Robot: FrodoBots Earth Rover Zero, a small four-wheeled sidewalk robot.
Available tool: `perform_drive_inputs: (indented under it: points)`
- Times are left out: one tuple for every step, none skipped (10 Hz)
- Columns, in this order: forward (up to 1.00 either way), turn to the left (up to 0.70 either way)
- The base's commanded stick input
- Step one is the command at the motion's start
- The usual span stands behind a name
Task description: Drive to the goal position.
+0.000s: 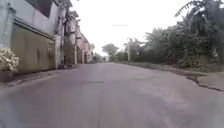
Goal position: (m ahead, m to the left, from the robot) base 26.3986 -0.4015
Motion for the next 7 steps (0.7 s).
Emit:
perform_drive_inputs:
  points:
    - [1.0,0.08]
    - [1.0,0.08]
    - [1.0,0.08]
    - [1.0,0.08]
    - [1.0,0.08]
    - [1.0,0.08]
    - [1.0,0.08]
